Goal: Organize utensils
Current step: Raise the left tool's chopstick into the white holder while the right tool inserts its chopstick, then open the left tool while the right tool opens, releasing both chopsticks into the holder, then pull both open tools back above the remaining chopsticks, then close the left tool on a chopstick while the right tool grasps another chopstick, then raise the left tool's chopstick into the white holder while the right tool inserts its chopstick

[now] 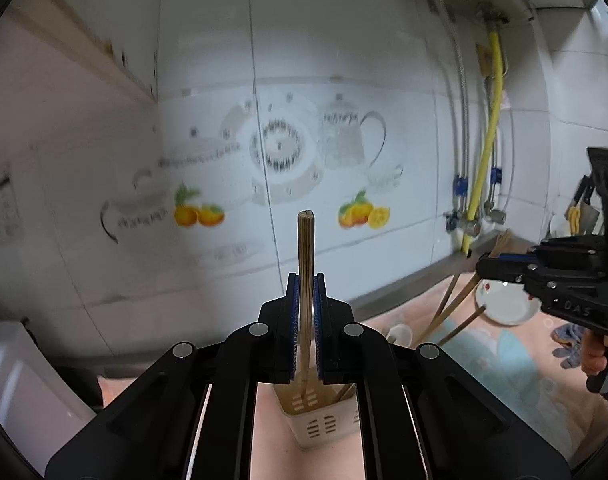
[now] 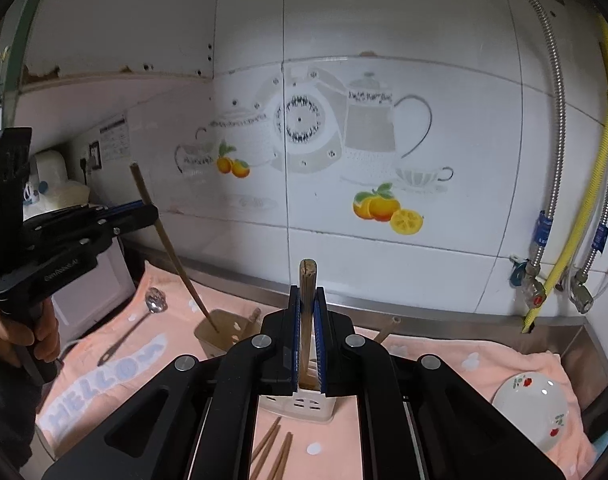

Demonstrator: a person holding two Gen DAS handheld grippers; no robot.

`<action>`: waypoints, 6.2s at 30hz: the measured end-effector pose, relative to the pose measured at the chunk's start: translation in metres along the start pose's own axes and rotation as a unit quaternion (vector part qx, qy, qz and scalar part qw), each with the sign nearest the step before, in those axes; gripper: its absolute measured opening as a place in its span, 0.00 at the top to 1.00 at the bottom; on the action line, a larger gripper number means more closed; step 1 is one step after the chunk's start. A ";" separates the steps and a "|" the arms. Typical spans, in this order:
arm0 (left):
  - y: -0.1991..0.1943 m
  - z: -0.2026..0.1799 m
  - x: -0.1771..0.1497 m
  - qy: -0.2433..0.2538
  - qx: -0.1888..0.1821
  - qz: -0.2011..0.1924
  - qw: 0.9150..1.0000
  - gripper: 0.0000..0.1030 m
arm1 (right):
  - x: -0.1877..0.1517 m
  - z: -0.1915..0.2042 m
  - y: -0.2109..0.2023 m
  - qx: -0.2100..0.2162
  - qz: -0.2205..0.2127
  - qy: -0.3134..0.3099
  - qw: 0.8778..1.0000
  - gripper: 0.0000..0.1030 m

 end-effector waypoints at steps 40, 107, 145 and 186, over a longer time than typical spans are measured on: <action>-0.036 0.004 -0.174 -0.046 0.033 0.101 0.993 0.05 | -0.170 0.046 -0.039 -0.026 0.075 0.021 0.997 0.19; -0.036 -0.062 -0.308 -0.081 -0.047 0.224 0.970 0.16 | -0.305 0.100 -0.021 0.017 0.193 0.053 0.980 0.93; 0.002 -0.084 -0.329 -0.070 -0.028 0.268 0.960 0.91 | -0.257 0.071 -0.054 -0.005 0.112 0.064 0.992 0.94; -0.043 -0.033 -0.090 -0.022 -0.047 0.056 0.997 0.95 | -0.063 0.026 -0.059 0.017 0.000 0.014 1.000 0.94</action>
Point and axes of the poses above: each gripper's, at about its wrist camera, not at the fingertips, and y roughly the way its jaws point, z to its left, x to its top, the point moved 9 cm from there along y, roughly the way its jaws point, and after that the axes turned 9 degrees about -y, right-handed, at the moved point
